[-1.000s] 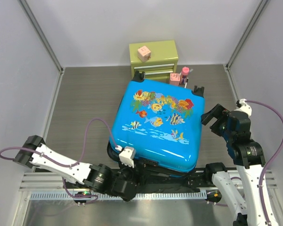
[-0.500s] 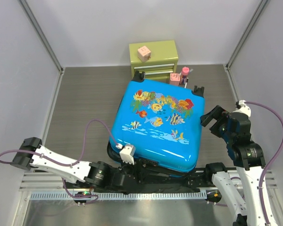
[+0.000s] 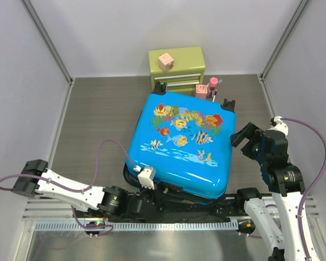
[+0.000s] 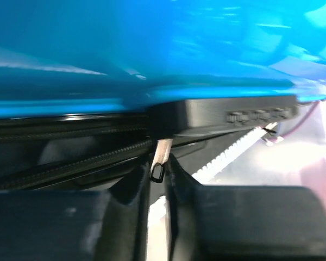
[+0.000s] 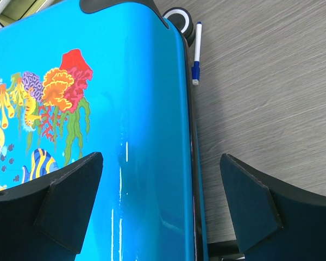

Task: Pack the luggage
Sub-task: Zip the luggage at the center of the board.

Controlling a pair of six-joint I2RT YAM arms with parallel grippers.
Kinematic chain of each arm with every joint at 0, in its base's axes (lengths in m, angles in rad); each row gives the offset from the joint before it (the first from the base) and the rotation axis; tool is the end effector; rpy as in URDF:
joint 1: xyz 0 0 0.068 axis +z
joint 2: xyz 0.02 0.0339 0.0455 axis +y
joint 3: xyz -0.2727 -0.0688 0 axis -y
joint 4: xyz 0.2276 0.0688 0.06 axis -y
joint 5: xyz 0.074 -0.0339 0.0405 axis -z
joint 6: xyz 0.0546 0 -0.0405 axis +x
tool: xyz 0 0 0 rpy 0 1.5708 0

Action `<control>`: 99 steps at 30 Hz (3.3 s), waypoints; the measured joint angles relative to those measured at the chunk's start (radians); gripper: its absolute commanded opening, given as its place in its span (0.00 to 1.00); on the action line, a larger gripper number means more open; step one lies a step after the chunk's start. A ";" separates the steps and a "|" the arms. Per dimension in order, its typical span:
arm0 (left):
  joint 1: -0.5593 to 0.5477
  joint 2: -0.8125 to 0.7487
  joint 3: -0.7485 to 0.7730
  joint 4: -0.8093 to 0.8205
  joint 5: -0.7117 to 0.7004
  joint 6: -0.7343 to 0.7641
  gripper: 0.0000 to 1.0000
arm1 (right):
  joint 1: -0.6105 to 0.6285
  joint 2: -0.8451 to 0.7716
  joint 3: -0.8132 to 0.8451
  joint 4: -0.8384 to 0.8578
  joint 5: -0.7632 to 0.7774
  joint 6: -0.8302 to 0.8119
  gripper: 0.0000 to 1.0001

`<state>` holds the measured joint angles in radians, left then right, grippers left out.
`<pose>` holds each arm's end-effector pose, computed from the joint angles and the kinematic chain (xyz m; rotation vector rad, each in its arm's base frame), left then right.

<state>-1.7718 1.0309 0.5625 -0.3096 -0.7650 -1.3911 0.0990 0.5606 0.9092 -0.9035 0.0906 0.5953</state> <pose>-0.0010 -0.1945 0.2186 0.0531 2.2577 -0.9416 0.0916 0.0041 0.3250 0.5776 2.0598 0.3139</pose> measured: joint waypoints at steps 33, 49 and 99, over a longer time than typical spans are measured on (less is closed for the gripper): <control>-0.074 -0.064 0.089 -0.385 -0.096 -0.192 0.00 | 0.000 -0.002 0.050 -0.070 0.007 -0.047 0.85; -0.079 -0.130 0.042 -0.378 -0.119 -0.199 0.00 | 0.000 0.020 0.166 0.103 -0.445 -0.042 0.79; -0.080 -0.144 -0.029 -0.255 -0.126 -0.177 0.00 | -0.006 0.926 0.335 0.299 0.116 -0.021 0.65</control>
<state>-1.8519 0.8871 0.5331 -0.5644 -0.8913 -1.5677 0.0925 1.4868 1.2442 -0.6041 0.2066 0.5747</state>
